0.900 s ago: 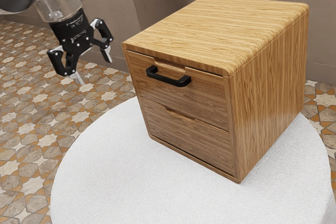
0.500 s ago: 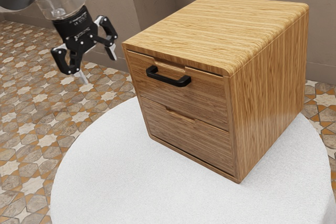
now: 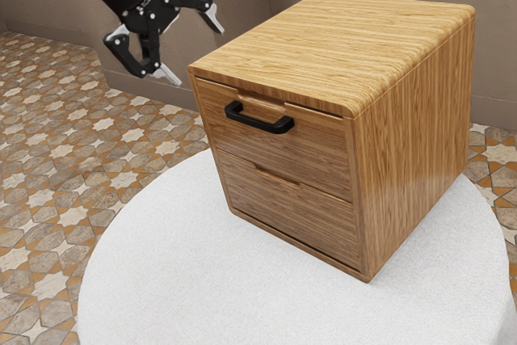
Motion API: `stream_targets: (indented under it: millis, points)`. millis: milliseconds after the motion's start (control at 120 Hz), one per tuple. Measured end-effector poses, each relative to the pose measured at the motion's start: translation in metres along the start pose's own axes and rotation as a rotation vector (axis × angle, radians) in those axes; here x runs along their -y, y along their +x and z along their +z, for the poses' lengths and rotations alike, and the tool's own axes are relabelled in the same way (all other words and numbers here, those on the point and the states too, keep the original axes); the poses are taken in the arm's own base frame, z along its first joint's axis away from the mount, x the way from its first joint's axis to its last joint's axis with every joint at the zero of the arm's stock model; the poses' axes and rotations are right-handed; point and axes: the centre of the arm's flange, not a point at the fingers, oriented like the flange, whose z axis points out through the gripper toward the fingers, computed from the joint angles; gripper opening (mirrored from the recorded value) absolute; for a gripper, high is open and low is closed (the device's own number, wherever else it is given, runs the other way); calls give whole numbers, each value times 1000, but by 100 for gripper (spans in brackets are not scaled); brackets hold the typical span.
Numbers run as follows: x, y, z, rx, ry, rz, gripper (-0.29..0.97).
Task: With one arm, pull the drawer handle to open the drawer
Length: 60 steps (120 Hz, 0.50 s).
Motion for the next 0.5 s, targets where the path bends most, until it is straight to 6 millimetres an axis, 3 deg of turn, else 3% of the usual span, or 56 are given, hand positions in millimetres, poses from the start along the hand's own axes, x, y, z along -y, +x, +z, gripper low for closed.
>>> stream_targets:
  millis: [200, 500]
  points:
    - [20, -19, 21, 25, -69, -9, 64]
    - [51, -10, 61, -70, -25, -30, 55]
